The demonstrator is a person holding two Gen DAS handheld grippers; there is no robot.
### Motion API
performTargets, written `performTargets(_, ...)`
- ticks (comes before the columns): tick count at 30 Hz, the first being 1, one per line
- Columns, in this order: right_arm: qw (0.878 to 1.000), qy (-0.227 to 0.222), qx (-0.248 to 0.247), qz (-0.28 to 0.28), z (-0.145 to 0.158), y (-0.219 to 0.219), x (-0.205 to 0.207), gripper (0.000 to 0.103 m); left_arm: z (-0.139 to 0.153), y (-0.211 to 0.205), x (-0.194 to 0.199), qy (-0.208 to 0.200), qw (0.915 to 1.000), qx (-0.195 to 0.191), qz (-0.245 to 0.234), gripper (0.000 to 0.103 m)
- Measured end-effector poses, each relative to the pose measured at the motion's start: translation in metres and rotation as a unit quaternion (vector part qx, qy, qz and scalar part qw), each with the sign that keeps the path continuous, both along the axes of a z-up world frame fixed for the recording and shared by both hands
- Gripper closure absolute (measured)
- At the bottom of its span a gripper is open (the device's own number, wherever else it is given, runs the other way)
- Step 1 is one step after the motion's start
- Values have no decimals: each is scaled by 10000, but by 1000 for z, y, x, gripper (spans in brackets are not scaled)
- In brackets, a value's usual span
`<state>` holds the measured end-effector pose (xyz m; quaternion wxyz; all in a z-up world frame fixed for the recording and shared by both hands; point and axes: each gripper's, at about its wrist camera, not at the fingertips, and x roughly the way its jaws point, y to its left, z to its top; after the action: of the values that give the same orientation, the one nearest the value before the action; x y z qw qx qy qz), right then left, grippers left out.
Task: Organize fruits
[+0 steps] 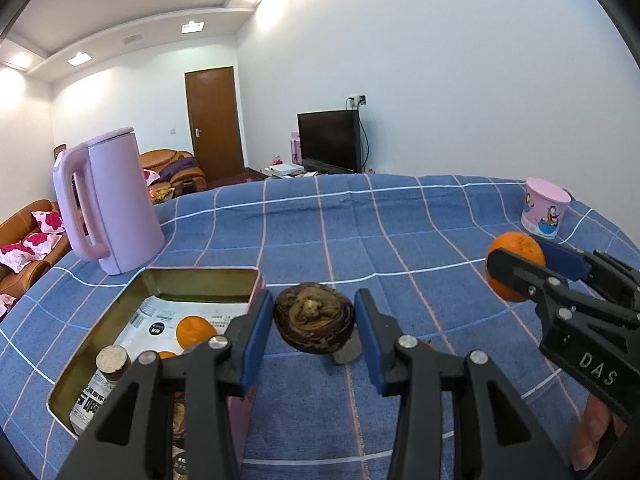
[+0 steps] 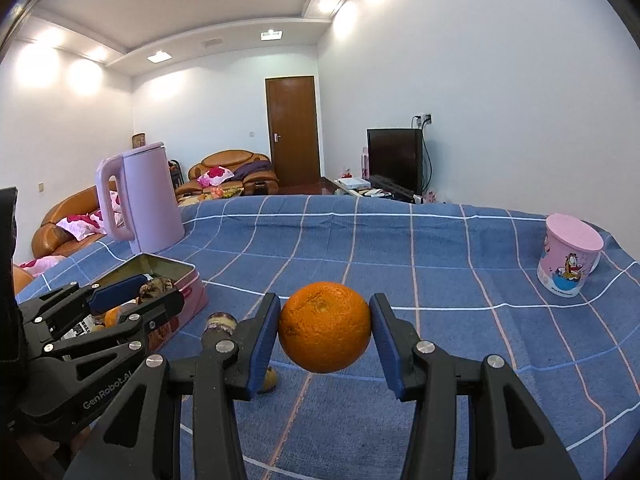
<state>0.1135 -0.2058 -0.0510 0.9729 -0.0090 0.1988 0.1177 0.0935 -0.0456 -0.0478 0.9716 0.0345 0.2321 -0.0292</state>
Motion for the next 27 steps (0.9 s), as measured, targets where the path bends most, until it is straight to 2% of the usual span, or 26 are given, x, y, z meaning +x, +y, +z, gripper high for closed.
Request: performTargets(27,9990,-451,13,-11,5,-3,-21,55,6,1,-13,-389,9991,36,151,59)
